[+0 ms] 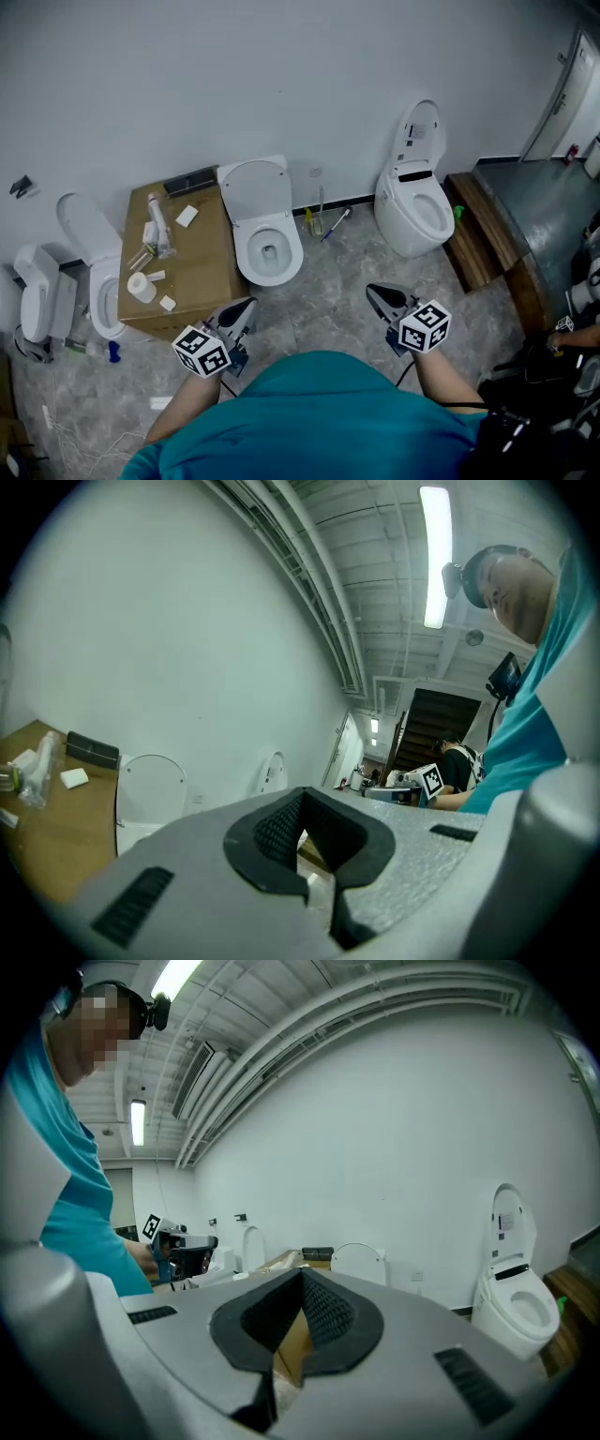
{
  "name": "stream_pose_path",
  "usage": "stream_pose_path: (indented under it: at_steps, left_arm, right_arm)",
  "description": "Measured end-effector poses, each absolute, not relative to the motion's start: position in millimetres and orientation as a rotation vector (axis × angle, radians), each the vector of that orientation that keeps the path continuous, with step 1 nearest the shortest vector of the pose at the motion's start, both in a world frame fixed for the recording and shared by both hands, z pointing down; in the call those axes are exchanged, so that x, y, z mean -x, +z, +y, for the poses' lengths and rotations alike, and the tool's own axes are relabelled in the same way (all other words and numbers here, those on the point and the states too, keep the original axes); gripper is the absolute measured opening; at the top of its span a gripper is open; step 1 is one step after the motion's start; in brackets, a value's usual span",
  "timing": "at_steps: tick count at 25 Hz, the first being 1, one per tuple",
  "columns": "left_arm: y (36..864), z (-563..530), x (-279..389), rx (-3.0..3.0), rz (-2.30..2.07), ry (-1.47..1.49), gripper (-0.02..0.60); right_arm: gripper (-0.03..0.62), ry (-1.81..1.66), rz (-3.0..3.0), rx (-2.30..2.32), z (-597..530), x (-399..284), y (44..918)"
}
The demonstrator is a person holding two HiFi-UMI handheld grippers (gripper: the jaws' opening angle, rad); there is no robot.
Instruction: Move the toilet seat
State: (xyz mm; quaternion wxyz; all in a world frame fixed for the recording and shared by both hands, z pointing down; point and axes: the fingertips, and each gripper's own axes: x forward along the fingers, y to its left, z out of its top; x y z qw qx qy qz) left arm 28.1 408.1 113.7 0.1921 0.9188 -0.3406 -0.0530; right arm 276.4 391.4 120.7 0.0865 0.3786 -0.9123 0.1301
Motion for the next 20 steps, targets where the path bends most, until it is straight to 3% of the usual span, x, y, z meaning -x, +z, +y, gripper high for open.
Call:
stream_pose_path:
  at_steps: [11,20]
  left_arm:
    - [128.4,346.3,63.1,-2.545,-0.962,-0.168,0.0]
    - [139.4,308.4,101.3,-2.474,-1.063,-0.178,0.0]
  right_arm:
    - [-0.002,0.392,-2.701,-1.075,312.9,-181.6,123.7]
    - [-0.002,0.415,-2.714,-0.985,250.8,-148.0,131.8]
